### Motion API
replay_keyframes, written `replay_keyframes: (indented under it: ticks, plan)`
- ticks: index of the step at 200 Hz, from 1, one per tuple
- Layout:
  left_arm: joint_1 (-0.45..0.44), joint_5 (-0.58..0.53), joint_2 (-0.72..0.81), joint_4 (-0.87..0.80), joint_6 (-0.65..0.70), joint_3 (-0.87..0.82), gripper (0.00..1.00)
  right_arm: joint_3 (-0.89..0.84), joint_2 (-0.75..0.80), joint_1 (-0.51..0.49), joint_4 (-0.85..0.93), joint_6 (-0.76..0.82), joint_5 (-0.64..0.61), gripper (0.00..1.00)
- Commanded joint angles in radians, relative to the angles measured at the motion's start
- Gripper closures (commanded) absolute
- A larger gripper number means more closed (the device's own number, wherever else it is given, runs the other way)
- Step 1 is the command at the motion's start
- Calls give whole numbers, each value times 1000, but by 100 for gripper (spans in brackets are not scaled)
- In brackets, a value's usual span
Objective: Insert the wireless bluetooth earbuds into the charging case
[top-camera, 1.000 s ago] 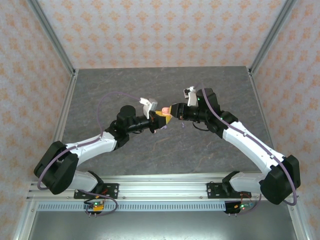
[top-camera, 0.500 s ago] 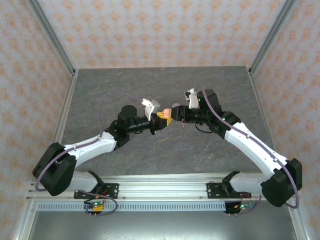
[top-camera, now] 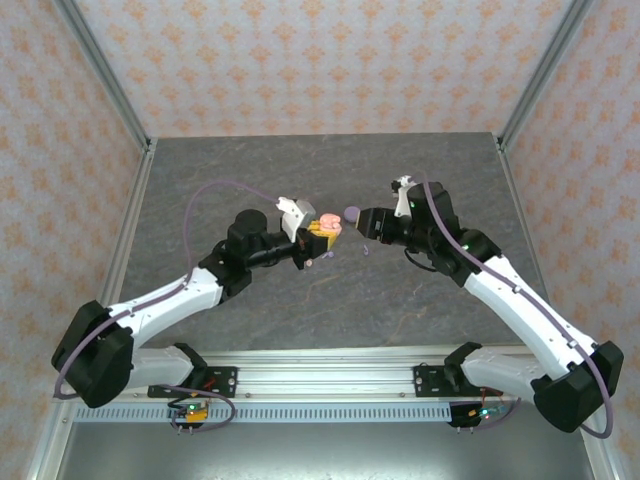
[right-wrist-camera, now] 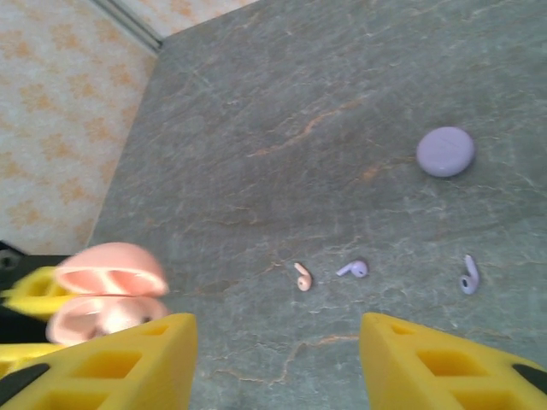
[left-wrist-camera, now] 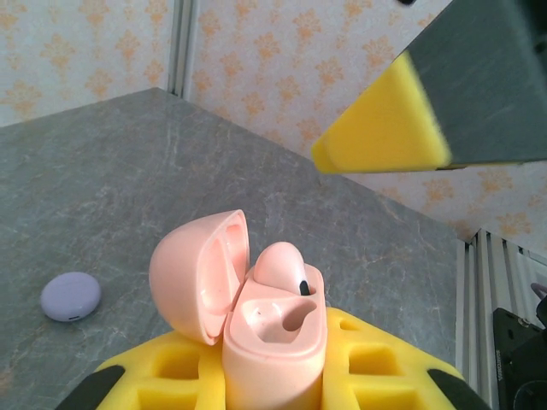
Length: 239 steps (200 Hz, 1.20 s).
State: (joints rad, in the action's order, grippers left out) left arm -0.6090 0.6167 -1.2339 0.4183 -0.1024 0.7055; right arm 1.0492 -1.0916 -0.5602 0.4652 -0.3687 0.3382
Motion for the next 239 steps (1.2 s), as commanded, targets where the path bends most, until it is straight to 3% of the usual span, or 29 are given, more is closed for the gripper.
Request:
replay_keyframes:
  ticks: [1, 50, 109, 161, 239]
  plan:
    - [-12, -32, 66, -36, 26, -19, 95, 20, -33, -3, 53, -5, -82, 47]
    - [-12, -88, 226, -169, 36, -48, 95, 38, -195, -3, 40, -22, -2, 47]
    - [-12, -127, 375, -303, 24, -51, 95, 102, -437, -9, 15, -9, 151, 54]
    - [-12, -156, 443, -332, -3, -60, 94, 196, -611, -72, 16, 15, 170, 55]
    - [-12, -194, 494, -391, -14, -60, 94, 397, -849, -145, 96, 51, 95, 59]
